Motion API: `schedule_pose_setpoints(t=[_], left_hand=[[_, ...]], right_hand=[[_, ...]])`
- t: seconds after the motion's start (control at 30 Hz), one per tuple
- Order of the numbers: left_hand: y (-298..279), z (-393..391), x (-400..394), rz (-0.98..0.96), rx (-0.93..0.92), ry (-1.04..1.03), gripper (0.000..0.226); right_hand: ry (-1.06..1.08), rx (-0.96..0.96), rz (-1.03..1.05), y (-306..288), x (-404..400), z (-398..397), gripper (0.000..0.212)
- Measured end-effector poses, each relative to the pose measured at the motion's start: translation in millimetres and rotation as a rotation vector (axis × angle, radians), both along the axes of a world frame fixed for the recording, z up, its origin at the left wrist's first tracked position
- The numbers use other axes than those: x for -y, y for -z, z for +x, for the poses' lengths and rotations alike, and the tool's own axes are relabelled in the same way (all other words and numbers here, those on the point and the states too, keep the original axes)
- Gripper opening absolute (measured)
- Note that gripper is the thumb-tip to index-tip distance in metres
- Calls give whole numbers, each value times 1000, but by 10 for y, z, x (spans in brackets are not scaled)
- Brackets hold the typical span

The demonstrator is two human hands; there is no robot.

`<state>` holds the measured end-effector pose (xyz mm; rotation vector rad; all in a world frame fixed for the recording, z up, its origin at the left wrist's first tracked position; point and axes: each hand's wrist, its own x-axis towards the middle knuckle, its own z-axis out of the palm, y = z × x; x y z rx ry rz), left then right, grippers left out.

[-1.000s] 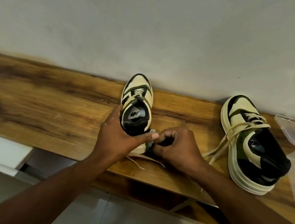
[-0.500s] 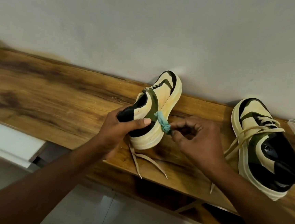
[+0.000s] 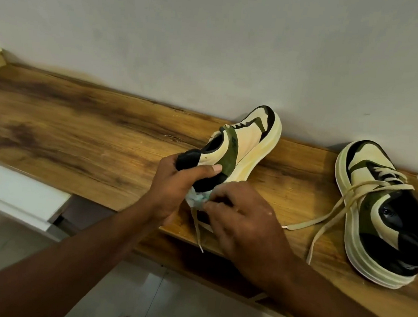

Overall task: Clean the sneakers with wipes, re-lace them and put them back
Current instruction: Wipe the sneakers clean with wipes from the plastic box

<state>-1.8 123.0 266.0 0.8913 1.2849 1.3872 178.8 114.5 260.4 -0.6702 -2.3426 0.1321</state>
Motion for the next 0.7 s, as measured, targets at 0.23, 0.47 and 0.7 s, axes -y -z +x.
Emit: schedule_pose_setpoints(t=[0.23, 0.47, 0.7], left_hand=[[14, -13, -74, -26, 85, -89, 17], [-13, -27, -108, -45, 128, -129, 18], [-35, -33, -80, -34, 121, -117, 17]], right_hand=[[75, -89, 45, -18, -171, 71, 15], [246, -362, -222, -1, -324, 144, 19], [158, -373, -194, -16, -266, 100, 19]])
